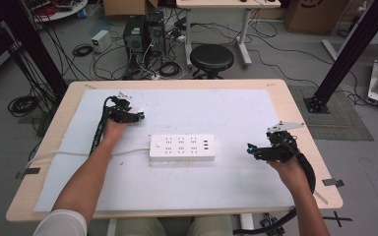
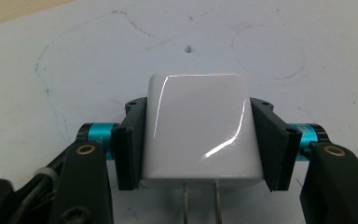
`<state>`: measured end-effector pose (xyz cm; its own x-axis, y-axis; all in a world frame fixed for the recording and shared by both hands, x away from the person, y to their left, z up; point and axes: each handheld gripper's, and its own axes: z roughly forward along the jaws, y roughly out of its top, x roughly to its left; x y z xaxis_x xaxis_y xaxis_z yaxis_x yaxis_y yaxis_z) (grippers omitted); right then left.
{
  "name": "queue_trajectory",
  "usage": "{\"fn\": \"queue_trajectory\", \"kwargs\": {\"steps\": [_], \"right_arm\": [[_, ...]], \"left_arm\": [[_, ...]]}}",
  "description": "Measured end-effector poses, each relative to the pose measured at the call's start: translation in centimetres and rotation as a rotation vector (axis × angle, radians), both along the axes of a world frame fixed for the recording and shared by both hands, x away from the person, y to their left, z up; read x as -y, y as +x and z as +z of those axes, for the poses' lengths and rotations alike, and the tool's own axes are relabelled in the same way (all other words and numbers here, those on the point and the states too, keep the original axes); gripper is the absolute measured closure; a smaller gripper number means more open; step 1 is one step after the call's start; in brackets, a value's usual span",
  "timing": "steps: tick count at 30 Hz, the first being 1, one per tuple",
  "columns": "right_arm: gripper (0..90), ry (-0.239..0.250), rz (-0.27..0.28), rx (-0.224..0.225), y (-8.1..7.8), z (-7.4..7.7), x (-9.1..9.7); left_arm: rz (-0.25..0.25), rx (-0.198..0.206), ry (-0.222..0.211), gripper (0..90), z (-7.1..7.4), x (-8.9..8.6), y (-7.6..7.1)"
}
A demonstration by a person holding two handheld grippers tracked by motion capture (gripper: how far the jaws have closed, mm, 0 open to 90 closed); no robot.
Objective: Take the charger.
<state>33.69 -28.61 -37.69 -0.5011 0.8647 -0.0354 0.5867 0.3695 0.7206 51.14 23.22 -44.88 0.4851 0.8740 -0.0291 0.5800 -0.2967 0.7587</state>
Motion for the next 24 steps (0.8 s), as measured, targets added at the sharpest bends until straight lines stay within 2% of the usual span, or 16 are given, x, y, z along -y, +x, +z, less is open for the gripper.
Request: {"fn": "queue_trajectory", "kwargs": {"steps": [3, 11, 15, 18, 20, 24], "right_arm": [[16.2, 0.001, -0.001, -0.001, 0.0, 0.1, -0.1], [16.2, 0.009, 0.008, -0.008, 0.2, 0.0, -0.6], [16.2, 0.006, 0.024, -0.007, 0.3, 0.1, -1.0], [16.2, 0.006, 0.028, -0.008, 0.4, 0.3, -1.1], [16.2, 0.009, 0.029, -0.013, 0.4, 0.3, -1.3], [16.2, 0.004, 0.047, -0.01, 0.6, 0.5, -1.7]], "left_arm": [[0.008, 0.006, -0.016, 42.5, 0.3, -0.2, -0.3], [0.014, 0.064, -0.047, 42.5, 2.5, -0.2, -2.1], [0.026, 0.099, -0.078, 42.5, 3.7, -0.4, -3.5], [0.014, 0.137, -0.108, 42.6, 4.8, -0.4, -5.0], [0.002, 0.154, -0.11, 42.5, 5.4, -0.3, -5.9], [-0.002, 0.178, -0.141, 42.5, 6.2, -0.2, -7.6]]}}
